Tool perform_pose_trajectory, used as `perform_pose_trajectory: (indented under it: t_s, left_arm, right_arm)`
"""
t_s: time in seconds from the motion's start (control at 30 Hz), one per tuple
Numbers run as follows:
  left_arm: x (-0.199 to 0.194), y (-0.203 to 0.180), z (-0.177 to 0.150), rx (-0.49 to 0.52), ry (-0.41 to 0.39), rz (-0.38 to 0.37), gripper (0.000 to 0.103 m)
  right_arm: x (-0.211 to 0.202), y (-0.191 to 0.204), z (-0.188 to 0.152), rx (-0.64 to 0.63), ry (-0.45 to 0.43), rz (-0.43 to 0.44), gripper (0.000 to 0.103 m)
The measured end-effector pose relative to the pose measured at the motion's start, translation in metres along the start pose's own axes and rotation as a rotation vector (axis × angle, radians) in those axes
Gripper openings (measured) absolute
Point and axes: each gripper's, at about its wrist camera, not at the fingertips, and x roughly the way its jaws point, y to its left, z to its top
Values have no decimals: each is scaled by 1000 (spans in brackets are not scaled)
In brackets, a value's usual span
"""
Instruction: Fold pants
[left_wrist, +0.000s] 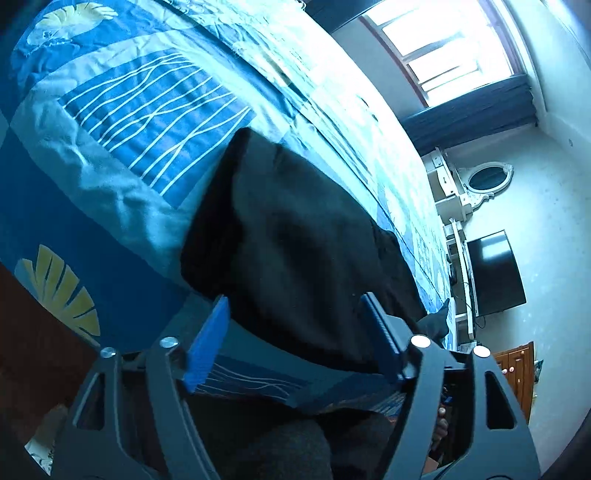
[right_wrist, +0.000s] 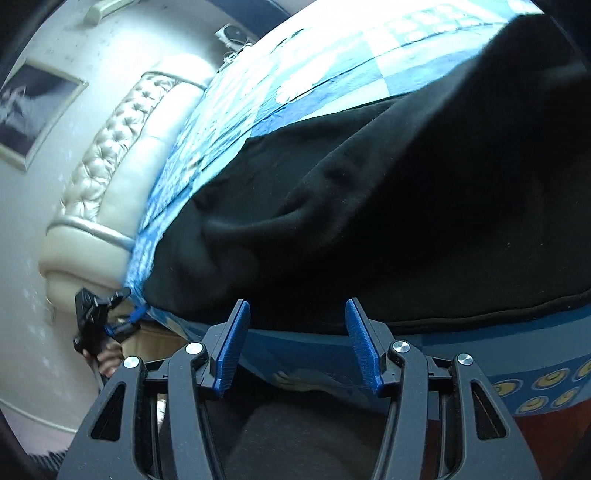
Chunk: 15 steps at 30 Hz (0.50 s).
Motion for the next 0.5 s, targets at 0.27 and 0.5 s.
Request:
perform_pose_trajectory:
  t_s: [0.27,0.5]
  left_arm:
    - [24,5,9,-33,7,102,74]
    - [29,6,22,-20,-7,250,27]
  right_arm:
    - [1,-11,6,127,-45,52,58]
    - [-3,-32,11,321,-117,115,58]
